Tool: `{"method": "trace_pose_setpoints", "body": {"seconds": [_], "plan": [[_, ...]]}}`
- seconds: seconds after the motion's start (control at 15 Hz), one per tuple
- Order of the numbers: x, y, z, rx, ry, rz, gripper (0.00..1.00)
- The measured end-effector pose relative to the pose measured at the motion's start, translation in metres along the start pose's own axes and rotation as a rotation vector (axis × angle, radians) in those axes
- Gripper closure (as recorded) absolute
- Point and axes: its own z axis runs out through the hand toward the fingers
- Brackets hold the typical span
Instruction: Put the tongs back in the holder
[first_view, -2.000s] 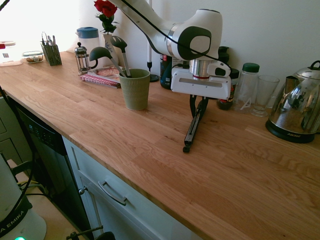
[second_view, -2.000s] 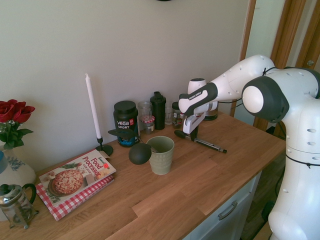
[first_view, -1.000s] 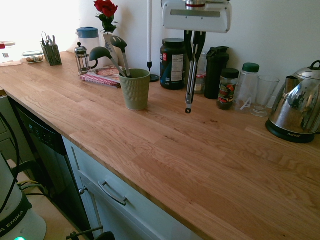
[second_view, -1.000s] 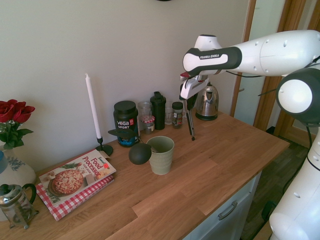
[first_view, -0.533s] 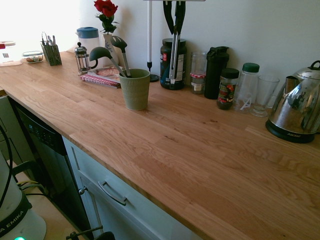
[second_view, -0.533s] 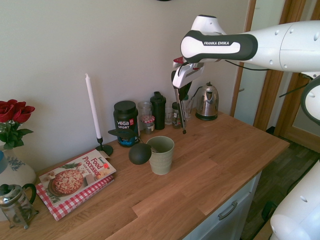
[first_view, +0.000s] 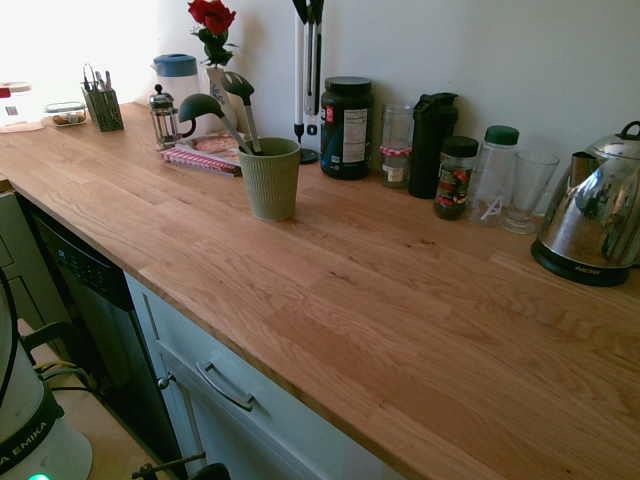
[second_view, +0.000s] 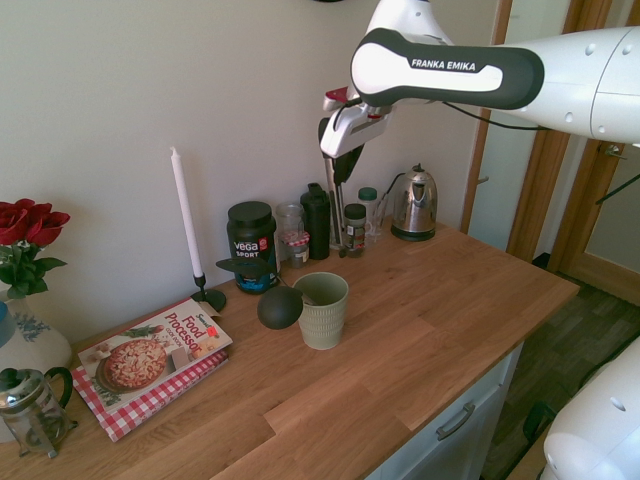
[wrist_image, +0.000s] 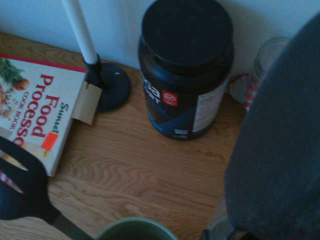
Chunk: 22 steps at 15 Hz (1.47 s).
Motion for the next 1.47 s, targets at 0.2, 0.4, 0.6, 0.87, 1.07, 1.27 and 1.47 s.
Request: {"method": "trace_pose_setpoints", "body": {"seconds": [0.2,0.4,0.6,0.87,1.07,1.27,1.47], "plan": [[-0.015,-0.033,0.017,0.009,-0.013,0.015,1.0],[-0.024,-0.055,0.042,0.013,-0.021,0.044,1.0],[-0.028,-0.051,0.074,-0.01,0.001,0.063,1.0],[-0.021,-0.033,0.12,-0.041,-0.026,0.093,1.0],[-0.018,-0.027,0.142,-0.06,-0.053,0.099,1.0],[-0.023,-0.024,0.158,-0.076,-0.078,0.094,1.0],[-0.031,-0.023,0.174,-0.087,-0.097,0.086,0.0]]}}
